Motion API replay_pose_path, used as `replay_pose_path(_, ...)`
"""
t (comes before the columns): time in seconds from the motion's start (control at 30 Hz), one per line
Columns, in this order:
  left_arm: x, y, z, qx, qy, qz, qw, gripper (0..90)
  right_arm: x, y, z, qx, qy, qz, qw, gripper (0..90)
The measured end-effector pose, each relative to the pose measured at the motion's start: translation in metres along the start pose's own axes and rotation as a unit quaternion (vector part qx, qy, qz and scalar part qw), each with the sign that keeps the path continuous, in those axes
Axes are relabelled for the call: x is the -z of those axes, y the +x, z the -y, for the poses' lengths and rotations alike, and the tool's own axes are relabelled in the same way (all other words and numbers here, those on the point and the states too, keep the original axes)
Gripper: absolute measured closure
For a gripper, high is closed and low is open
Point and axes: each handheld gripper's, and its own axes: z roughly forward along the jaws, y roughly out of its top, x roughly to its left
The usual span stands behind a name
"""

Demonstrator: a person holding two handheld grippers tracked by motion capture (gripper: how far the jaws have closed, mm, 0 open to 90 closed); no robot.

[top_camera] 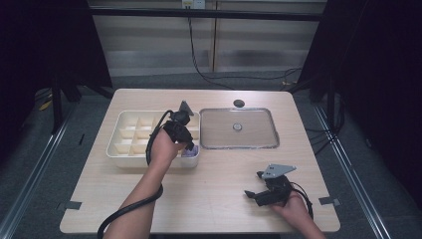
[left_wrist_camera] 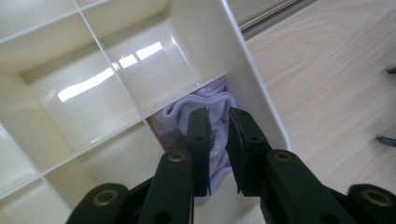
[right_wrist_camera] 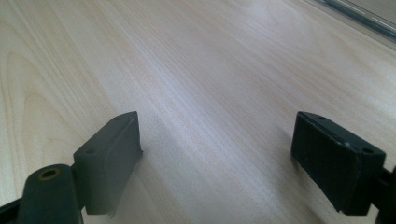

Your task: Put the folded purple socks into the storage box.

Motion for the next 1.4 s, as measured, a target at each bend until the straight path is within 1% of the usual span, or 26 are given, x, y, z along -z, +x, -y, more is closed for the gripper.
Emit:
replay_pose_path(0.13, 0.004, -0.001, 0.0, 0.002, -0.005, -0.005, 1.0, 70.7, 0.0, 0.0, 0.0, 0.0, 0.0, 0.0, 1.0, 15.5)
replay_pose_path(0.2, 0.005, -0.001, 0.0, 0.006, -0.008, -0.004, 0.9999, 65.5, 0.0, 0.0, 0.0, 0.0, 0.0, 0.0, 1.0, 15.5)
replay_pose_path(0.27, 0.006, -0.001, 0.001, 0.005, -0.007, -0.006, 0.9999, 59.4, 0.0, 0.0, 0.0, 0.0, 0.0, 0.0, 1.0, 15.5)
replay_pose_path(0.33, 0.007, 0.0, 0.001, 0.008, -0.01, -0.003, 0.9999, 55.3, 0.0, 0.0, 0.0, 0.0, 0.0, 0.0, 1.0, 15.5)
replay_pose_path(0.4, 0.008, 0.001, 0.002, 0.005, -0.008, -0.006, 0.9999, 50.9, 0.0, 0.0, 0.0, 0.0, 0.0, 0.0, 1.0, 15.5)
replay_pose_path(0.57, 0.013, 0.001, 0.002, 0.007, -0.016, -0.008, 0.9998, 44.1, 0.0, 0.0, 0.0, 0.0, 0.0, 0.0, 1.0, 15.5)
replay_pose_path(0.6, 0.013, 0.002, 0.002, 0.004, -0.014, -0.007, 0.9999, 43.0, 0.0, 0.0, 0.0, 0.0, 0.0, 0.0, 1.0, 15.5)
replay_pose_path(0.7, 0.016, 0.001, 0.004, -0.001, -0.021, -0.012, 0.9997, 38.5, 0.0, 0.0, 0.0, 0.0, 0.0, 0.0, 1.0, 15.5)
replay_pose_path(0.77, 0.017, 0.001, 0.004, 0.0, -0.021, -0.01, 0.9997, 35.1, 0.0, 0.0, 0.0, 0.0, 0.0, 0.0, 1.0, 15.5)
replay_pose_path(0.8, 0.018, 0.001, 0.005, -0.004, -0.021, -0.01, 0.9997, 33.2, 0.0, 0.0, 0.0, 0.0, 0.0, 0.0, 1.0, 15.5)
replay_pose_path(0.87, 0.018, 0.0, 0.005, -0.006, -0.019, -0.003, 0.9998, 31.4, 0.0, 0.0, 0.0, 0.0, 0.0, 0.0, 1.0, 15.5)
replay_pose_path(0.9, 0.019, 0.0, 0.006, -0.008, -0.02, -0.005, 0.9998, 30.4, 0.0, 0.0, 0.0, 0.0, 0.0, 0.0, 1.0, 15.5)
replay_pose_path(0.97, 0.02, 0.001, 0.007, -0.01, -0.024, -0.002, 0.9997, 29.7, 0.0, 0.0, 0.0, 0.0, 0.0, 0.0, 1.0, 15.5)
replay_pose_path(1.07, 0.02, 0.004, 0.01, -0.005, -0.023, 0.002, 0.9997, 28.4, 0.0, 0.0, 0.0, 0.0, 0.0, 0.0, 1.0, 15.5)
replay_pose_path(1.17, 0.021, 0.007, 0.012, -0.009, -0.023, 0.003, 0.9997, 27.6, 0.0, 0.0, 0.0, 0.0, 0.0, 0.0, 1.0, 15.5)
replay_pose_path(1.2, 0.022, 0.007, 0.013, -0.006, -0.027, 0.002, 0.9996, 27.6, 0.0, 0.0, 0.0, 0.0, 0.0, 0.0, 1.0, 15.5)
replay_pose_path(1.23, 0.023, 0.007, 0.013, -0.009, -0.026, 0.004, 0.9996, 27.0, 0.0, 0.0, 0.0, 0.0, 0.0, 0.0, 1.0, 15.5)
replay_pose_path(1.3, 0.024, 0.008, 0.015, -0.006, -0.026, 0.006, 0.9996, 26.3, 0.0, 0.0, 0.0, 0.001, 0.0, 0.0, 1.0, 15.5)
replay_pose_path(1.33, 0.024, 0.008, 0.016, -0.007, -0.024, 0.008, 0.9997, 25.8, 0.0, 0.0, 0.0, 0.002, 0.001, 0.0, 1.0, 15.5)
replay_pose_path(1.4, 0.026, 0.008, 0.018, -0.01, -0.028, 0.007, 0.9995, 24.8, 0.0, 0.0, 0.0, 0.002, 0.001, 0.0, 1.0, 15.5)
